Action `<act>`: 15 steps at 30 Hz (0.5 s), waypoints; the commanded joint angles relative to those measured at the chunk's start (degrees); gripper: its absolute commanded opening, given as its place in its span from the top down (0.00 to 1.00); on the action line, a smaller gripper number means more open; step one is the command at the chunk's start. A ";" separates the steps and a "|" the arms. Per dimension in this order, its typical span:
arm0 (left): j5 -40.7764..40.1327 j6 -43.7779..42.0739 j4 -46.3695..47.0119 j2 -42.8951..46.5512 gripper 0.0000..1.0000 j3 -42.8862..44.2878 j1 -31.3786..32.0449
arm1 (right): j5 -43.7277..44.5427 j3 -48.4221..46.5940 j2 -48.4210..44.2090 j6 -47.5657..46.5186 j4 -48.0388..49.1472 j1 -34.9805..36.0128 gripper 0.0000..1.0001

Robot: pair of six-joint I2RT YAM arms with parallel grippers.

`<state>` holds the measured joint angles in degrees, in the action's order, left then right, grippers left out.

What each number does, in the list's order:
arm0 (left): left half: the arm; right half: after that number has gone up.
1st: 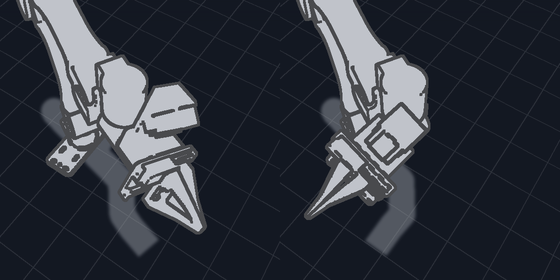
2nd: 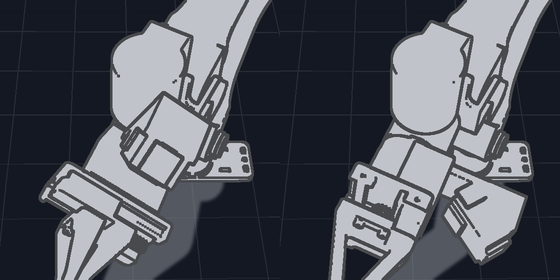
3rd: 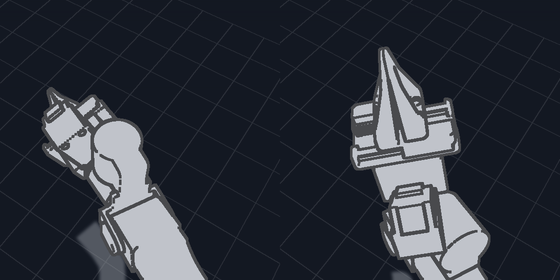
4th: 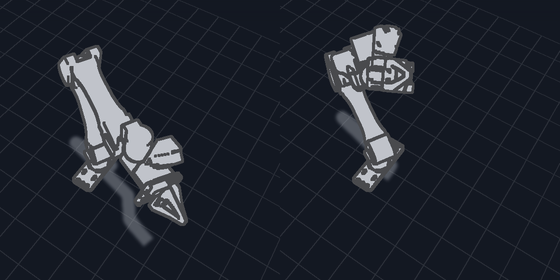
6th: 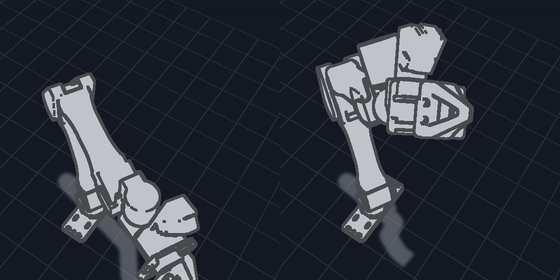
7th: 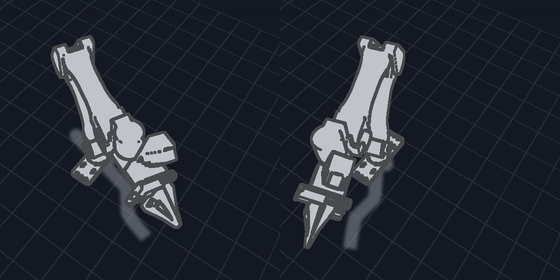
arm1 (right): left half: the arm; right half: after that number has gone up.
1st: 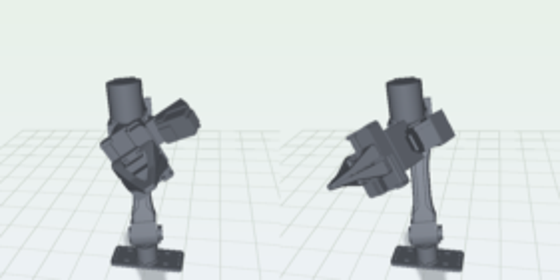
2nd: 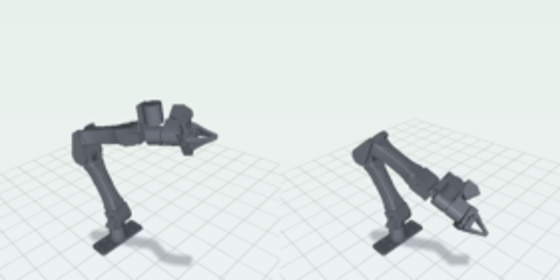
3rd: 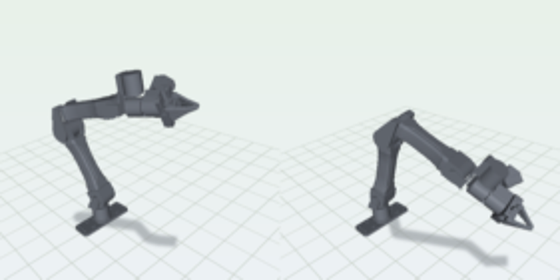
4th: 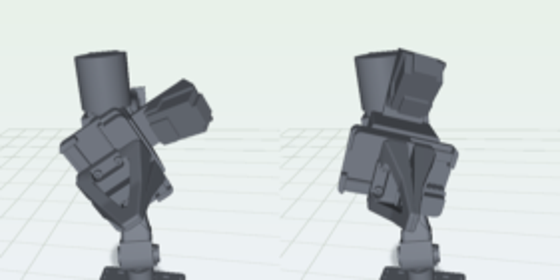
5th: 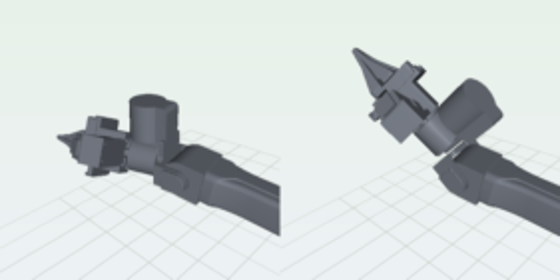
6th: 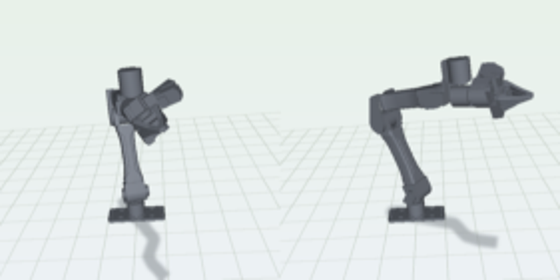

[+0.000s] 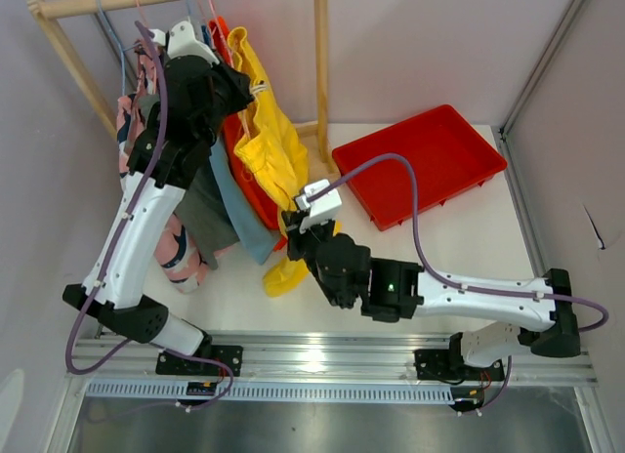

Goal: Remove the shorts from the hanger

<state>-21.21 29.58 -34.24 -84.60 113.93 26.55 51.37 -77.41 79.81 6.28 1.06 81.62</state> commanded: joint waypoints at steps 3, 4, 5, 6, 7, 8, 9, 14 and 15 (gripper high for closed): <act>2.22 -1.02 1.55 -4.60 1.00 12.80 -2.99 | 8.12 4.70 -3.78 8.03 -5.27 8.80 1.00; 2.58 -1.28 1.46 -5.05 1.00 13.59 -3.51 | 9.08 5.85 -4.13 9.70 -6.06 9.77 1.00; 3.19 -1.46 1.28 -5.66 1.00 16.47 -3.87 | 10.31 6.91 -4.57 13.02 -7.37 11.35 1.00; 3.80 -1.63 0.41 -6.28 1.00 17.81 -4.39 | 10.76 9.01 -5.53 15.05 -8.35 12.06 1.00; 4.33 -1.55 -0.38 -7.67 1.00 20.34 -5.35 | 11.11 10.07 -5.98 17.07 -9.31 12.59 1.00; 5.73 -1.11 -1.26 -8.30 1.00 22.89 -5.71 | 11.38 11.13 -6.42 19.01 -10.89 13.20 1.00; 6.79 -0.85 -2.05 -8.74 1.00 23.61 -6.24 | 11.21 12.88 -6.94 21.55 -11.16 13.21 1.00; 14.25 0.12 -3.64 -5.15 1.00 20.64 -6.68 | 9.54 13.25 -7.56 19.92 -9.68 8.65 1.00; 19.66 0.21 -4.43 -4.53 1.00 18.98 -6.77 | 7.18 13.16 -7.83 16.34 -8.28 4.81 1.00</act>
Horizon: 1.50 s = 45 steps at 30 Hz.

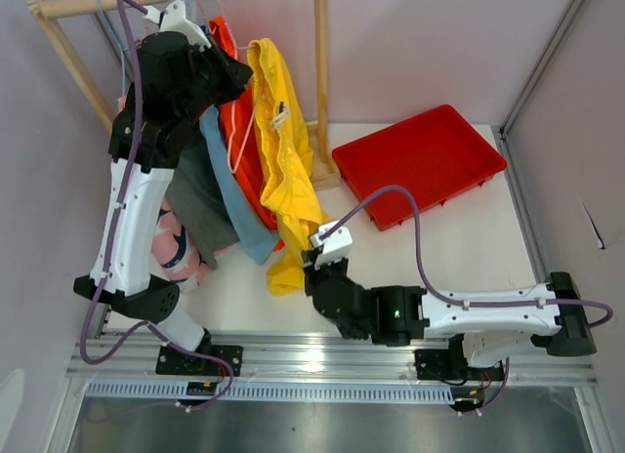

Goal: Remove the shorts from the hanger

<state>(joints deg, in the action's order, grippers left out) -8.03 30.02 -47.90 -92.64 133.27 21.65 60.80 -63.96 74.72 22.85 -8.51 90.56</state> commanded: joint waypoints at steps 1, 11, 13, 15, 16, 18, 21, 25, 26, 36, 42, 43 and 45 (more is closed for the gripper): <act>9.58 0.38 8.18 4.13 1.00 -0.73 -1.87 | -4.00 -0.54 -3.43 -2.18 4.44 -6.78 1.00; 27.80 -1.01 0.79 26.80 1.00 -27.95 -0.56 | -27.83 -27.85 8.40 -18.09 6.15 -44.93 1.00; 27.20 -2.67 -2.19 29.09 1.00 -27.28 -0.56 | -30.19 -36.99 10.18 -19.85 5.53 -50.36 1.00; 25.53 -3.47 -3.77 29.97 1.00 -27.10 -0.56 | -30.91 -46.19 13.07 -20.83 4.91 -53.72 1.00; 25.00 -3.91 -3.69 30.93 1.00 -27.45 -0.47 | -31.52 -49.64 14.22 -21.09 3.17 -55.48 1.00; 24.12 -4.09 -3.60 31.29 1.00 -28.33 -0.47 | -32.84 -56.41 18.85 -22.49 1.58 -60.23 1.00; 24.12 -4.27 -3.17 30.94 1.00 -29.47 -0.47 | -35.29 -68.63 25.88 -24.70 -1.85 -66.62 1.00; 22.80 -4.01 -1.15 30.59 1.00 -30.35 -0.47 | -40.92 -76.13 31.70 -22.51 -4.32 -74.82 1.00; 22.54 -4.09 -0.53 30.07 1.00 -30.53 -0.47 | -41.89 -75.96 32.41 -21.02 -4.41 -76.31 1.00; 8.40 -8.48 5.26 17.88 1.00 -25.01 -0.47 | -51.20 -44.44 28.38 -12.05 5.01 -82.39 0.73; 2.85 -10.77 5.72 3.98 1.00 -5.95 -0.47 | -53.33 -14.36 15.60 -4.41 12.59 -79.50 0.00; 2.76 -10.95 4.32 -0.65 1.00 -3.14 -0.47 | -52.98 -9.30 12.76 -3.61 14.91 -78.62 0.01; 2.32 -11.21 3.52 -4.81 1.00 6.54 -0.47 | -54.29 -0.41 5.37 -1.85 20.08 -76.25 0.01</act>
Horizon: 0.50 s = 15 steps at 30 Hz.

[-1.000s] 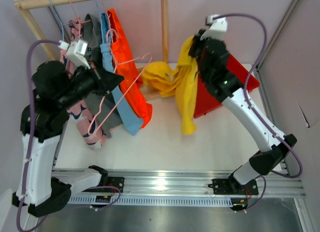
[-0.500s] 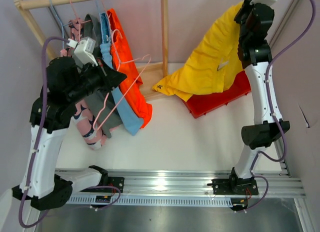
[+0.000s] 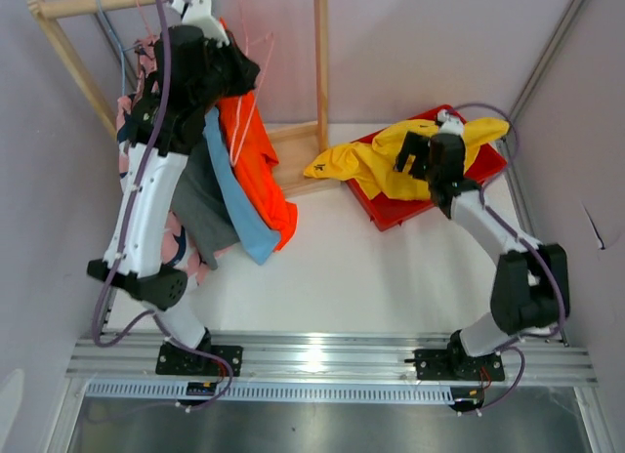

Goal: Remove the shorts from the hanger

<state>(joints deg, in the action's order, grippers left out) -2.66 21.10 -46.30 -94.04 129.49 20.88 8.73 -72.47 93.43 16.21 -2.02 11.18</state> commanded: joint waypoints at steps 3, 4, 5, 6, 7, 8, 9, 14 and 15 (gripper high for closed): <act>-4.90 -2.47 4.37 -8.00 1.00 14.21 0.12 | -2.31 20.67 -20.62 7.24 15.55 6.04 0.01; -5.51 -2.30 7.08 -8.96 1.00 13.51 0.12 | -2.66 25.57 -22.31 8.22 15.90 6.48 0.01; -6.21 -1.77 8.67 -9.14 1.00 13.07 -0.05 | -3.28 27.88 -23.89 9.10 16.52 7.01 0.01; -6.13 -1.59 10.60 -9.41 1.00 10.54 -0.14 | -5.20 29.99 -26.86 10.32 18.09 7.54 0.01; -6.05 -1.24 12.27 -9.76 1.00 10.17 -0.14 | -5.83 31.76 -28.11 10.51 18.54 8.15 0.01; -6.22 -0.37 14.12 -11.50 1.00 10.34 -0.23 | -5.92 34.38 -29.26 10.51 18.81 9.03 0.01; -6.66 -0.19 14.83 -12.56 1.00 10.69 -0.23 | -6.09 35.37 -30.22 10.51 19.24 10.86 0.01; -9.12 0.16 20.01 -19.24 1.00 15.52 -1.02 | -5.74 40.11 -35.59 10.16 19.51 16.06 0.01; -8.95 0.34 20.98 -19.77 1.00 15.62 -1.28 | -5.74 40.56 -36.12 10.16 19.34 16.76 0.01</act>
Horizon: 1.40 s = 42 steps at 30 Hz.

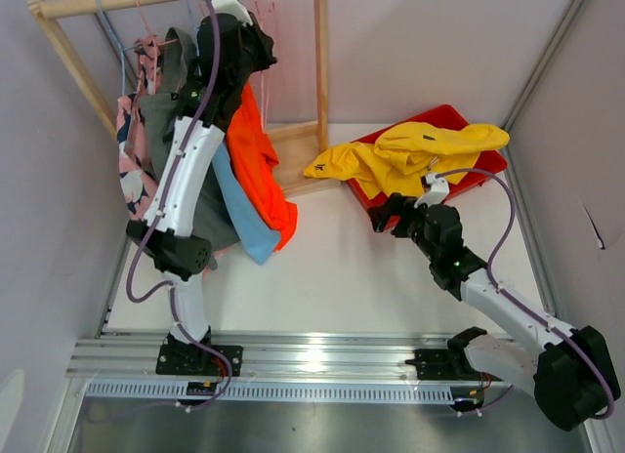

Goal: Remove the shorts from the hanger

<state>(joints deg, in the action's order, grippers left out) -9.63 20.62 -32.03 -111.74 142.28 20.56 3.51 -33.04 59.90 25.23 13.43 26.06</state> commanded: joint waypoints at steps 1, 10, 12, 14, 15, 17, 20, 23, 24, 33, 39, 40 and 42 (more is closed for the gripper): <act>-2.23 1.17 7.59 -2.51 1.00 3.00 -1.22 | -0.08 1.31 -3.12 1.22 3.45 3.02 0.00; -0.74 5.66 10.76 -6.64 1.00 5.12 -5.53 | 2.29 3.15 -7.25 1.84 1.34 8.47 0.01; -0.13 5.83 10.68 -6.82 1.00 5.20 -5.88 | 3.26 3.07 -7.08 1.92 0.81 9.79 0.01; 0.57 5.75 10.06 -6.56 1.00 4.85 -5.97 | 3.78 3.07 -7.16 1.92 0.81 10.84 0.01; 0.92 5.83 9.71 -6.30 1.00 4.07 -5.97 | 4.31 2.98 -7.16 1.84 0.81 11.11 0.01; 3.19 5.92 9.44 -4.72 0.97 3.19 -5.88 | 4.75 2.80 -7.08 1.66 0.81 11.73 0.01; 8.20 7.15 8.39 -2.35 0.57 1.25 -5.97 | 5.37 2.89 -6.55 1.66 1.16 12.25 0.01; 14.36 8.47 5.59 0.46 0.34 1.51 -5.88 | 6.07 2.89 -5.94 1.66 1.51 13.05 0.01; 16.11 8.47 4.79 1.34 0.31 1.34 -5.79 | 6.25 2.80 -5.85 1.57 1.51 13.48 0.01; 19.83 7.33 -0.04 11.98 0.16 -2.62 -5.88 | 7.74 3.68 -4.79 1.13 2.04 15.33 0.01; 15.08 3.90 -4.70 14.98 0.18 -3.32 -6.41 | 8.80 4.73 -4.62 1.66 2.74 16.74 0.01; 14.64 3.12 -5.14 14.89 0.19 -3.58 -6.58 | 8.88 4.82 -4.62 1.57 2.65 16.83 0.01; 12.27 2.50 -6.20 14.98 0.20 -4.02 -6.67 | 9.15 4.82 -4.96 1.49 2.30 17.18 0.01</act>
<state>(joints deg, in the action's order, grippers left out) 5.89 25.69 -34.44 -95.79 139.41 14.66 10.63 -28.40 55.09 26.52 13.65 42.61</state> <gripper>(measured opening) 0.806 0.993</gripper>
